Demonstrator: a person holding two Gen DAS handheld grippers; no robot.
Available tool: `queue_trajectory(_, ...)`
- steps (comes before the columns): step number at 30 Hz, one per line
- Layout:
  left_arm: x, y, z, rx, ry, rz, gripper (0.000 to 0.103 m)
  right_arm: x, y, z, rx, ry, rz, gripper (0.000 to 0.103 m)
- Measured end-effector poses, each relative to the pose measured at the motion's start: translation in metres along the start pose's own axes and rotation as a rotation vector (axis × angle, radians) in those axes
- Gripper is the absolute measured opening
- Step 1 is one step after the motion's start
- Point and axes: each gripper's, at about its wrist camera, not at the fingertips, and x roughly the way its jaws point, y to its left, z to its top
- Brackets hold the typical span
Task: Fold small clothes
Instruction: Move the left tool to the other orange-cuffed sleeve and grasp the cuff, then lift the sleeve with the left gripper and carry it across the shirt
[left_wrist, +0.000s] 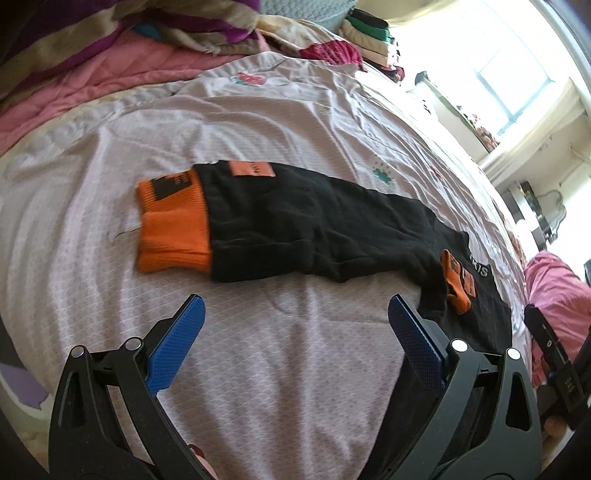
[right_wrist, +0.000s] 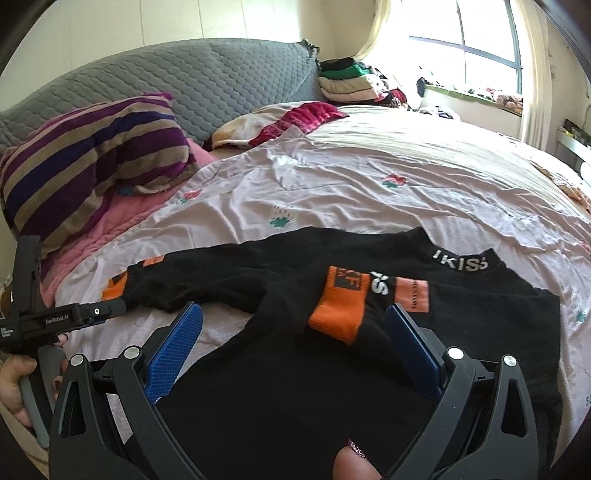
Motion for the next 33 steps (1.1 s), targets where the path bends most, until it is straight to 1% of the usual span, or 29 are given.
queue_trajectory(5, 0.000, 0.017, 0.001, -0.065, -0.006, -0.013, 0.093, 0.010, 0.010, -0.001, -0.006, 0.017, 0.022, 0.098)
queue_trajectory(10, 0.007, 0.031, 0.007, -0.136, -0.052, -0.005, 0.093, 0.016, 0.017, -0.002, 0.002, 0.019, 0.041, 0.098)
queue_trajectory(12, 0.009, 0.036, 0.009, -0.167, -0.070, -0.001, 0.089, 0.019, 0.018, -0.002, 0.012, 0.025, 0.053, 0.098)
queue_trajectory(14, 0.011, 0.038, 0.013, -0.192, -0.091, -0.005, 0.078, 0.021, 0.019, -0.003, 0.014, 0.017, 0.052, 0.098)
queue_trajectory(15, 0.012, 0.039, 0.015, -0.205, -0.097, -0.003, 0.074, 0.022, 0.019, -0.004, 0.022, 0.020, 0.049, 0.098)
queue_trajectory(17, 0.018, 0.043, 0.019, -0.238, -0.102, 0.006, 0.060, 0.025, 0.017, -0.005, 0.040, 0.036, 0.055, 0.098)
queue_trajectory(18, 0.020, 0.045, 0.021, -0.250, -0.103, 0.011, 0.056, 0.026, 0.015, -0.006, 0.045, 0.038, 0.059, 0.098)
queue_trajectory(20, 0.024, 0.048, 0.026, -0.280, -0.118, 0.022, 0.040, 0.025, 0.014, -0.007, 0.040, 0.026, 0.045, 0.098)
queue_trajectory(21, 0.025, 0.048, 0.028, -0.285, -0.128, 0.031, 0.034, 0.026, 0.012, -0.007, 0.042, 0.023, 0.040, 0.098)
queue_trajectory(22, 0.026, 0.050, 0.031, -0.288, -0.138, 0.041, 0.021, 0.027, 0.010, -0.008, 0.050, 0.025, 0.037, 0.098)
queue_trajectory(23, 0.027, 0.051, 0.033, -0.294, -0.146, 0.049, 0.014, 0.028, 0.008, -0.008, 0.062, 0.031, 0.039, 0.098)
queue_trajectory(25, 0.027, 0.055, 0.035, -0.319, -0.149, 0.035, 0.012, 0.030, 0.003, -0.009, 0.082, 0.039, 0.045, 0.098)
queue_trajectory(27, 0.023, 0.054, 0.036, -0.321, -0.161, 0.022, 0.010, 0.028, 0.001, -0.009, 0.081, 0.030, 0.034, 0.098)
queue_trajectory(33, 0.002, 0.028, 0.045, -0.250, -0.238, -0.014, 0.008, 0.020, -0.012, -0.008, 0.117, 0.019, 0.024, 0.098)
